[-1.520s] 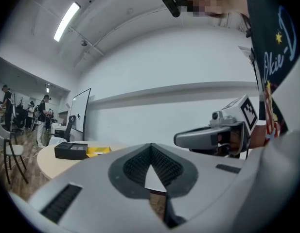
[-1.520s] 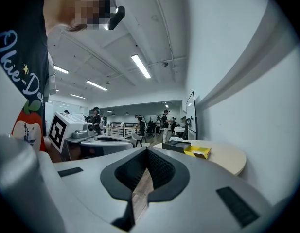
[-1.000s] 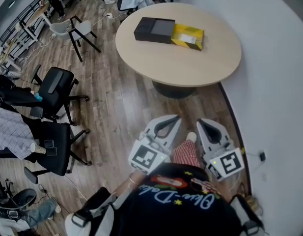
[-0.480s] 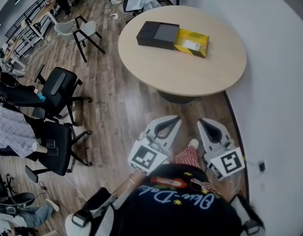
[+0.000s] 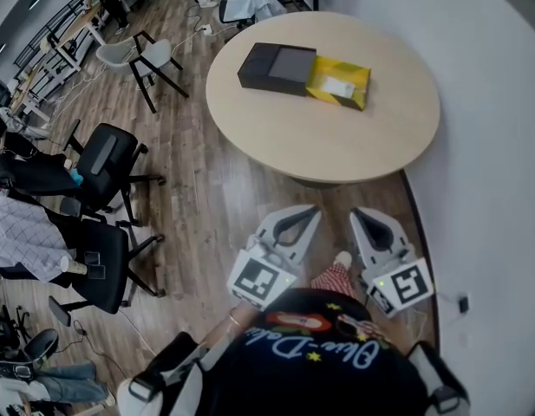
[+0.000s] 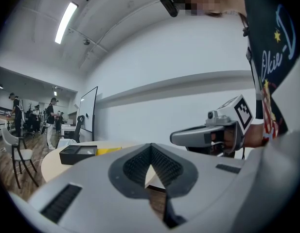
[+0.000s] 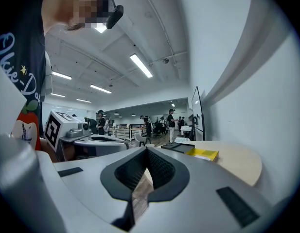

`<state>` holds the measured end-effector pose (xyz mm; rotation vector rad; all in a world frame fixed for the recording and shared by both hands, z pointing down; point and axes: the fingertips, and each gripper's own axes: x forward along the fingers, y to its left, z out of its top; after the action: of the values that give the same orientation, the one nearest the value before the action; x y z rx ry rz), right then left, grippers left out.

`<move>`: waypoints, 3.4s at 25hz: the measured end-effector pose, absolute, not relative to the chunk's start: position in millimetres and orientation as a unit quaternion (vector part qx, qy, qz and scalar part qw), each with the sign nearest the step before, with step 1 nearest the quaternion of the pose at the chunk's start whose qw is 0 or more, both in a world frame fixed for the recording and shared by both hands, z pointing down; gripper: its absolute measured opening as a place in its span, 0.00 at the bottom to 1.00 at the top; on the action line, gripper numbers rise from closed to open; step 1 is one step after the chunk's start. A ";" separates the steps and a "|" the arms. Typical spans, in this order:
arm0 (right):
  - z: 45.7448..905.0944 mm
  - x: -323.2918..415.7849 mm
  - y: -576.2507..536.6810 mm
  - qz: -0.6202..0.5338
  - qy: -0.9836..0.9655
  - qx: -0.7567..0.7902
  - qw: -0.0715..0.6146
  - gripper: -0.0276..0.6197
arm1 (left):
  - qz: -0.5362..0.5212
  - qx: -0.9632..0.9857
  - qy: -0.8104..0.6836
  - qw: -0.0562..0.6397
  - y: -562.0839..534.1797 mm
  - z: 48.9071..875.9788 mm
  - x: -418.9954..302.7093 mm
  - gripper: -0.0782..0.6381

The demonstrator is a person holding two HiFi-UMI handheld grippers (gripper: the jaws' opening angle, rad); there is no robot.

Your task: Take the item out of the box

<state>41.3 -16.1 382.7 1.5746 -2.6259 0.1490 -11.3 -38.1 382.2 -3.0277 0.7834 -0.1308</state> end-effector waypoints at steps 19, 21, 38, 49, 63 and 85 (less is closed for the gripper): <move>367.1 83.3 -70.3 0.043 -0.882 0.469 0.012 0.04 | -0.062 -0.953 0.294 0.022 -83.5 365.0 28.3 0.09; 369.7 87.5 -73.9 0.046 -0.886 0.461 0.012 0.04 | -0.064 -0.951 0.301 0.023 -86.9 364.3 32.3 0.09; 368.5 131.2 -106.8 0.044 -0.905 0.424 -0.002 0.04 | -0.071 -0.935 0.344 0.041 -116.1 356.9 73.3 0.09; 374.2 159.1 -119.5 0.057 -0.913 0.404 0.001 0.04 | -0.064 -0.927 0.367 0.031 -121.7 360.3 100.6 0.09; 391.6 155.2 -121.6 0.075 -0.921 0.382 0.007 0.04 | -0.070 -0.918 0.390 0.000 -118.6 376.2 93.5 0.09; 375.8 187.0 -216.0 0.050 -0.905 0.422 0.028 0.04 | -0.044 -0.932 0.360 0.008 -222.9 369.1 123.1 0.09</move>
<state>187.0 -216.0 375.8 1.3011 -2.7929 0.1539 123.1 -222.9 369.1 -2.9118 1.1250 -0.1386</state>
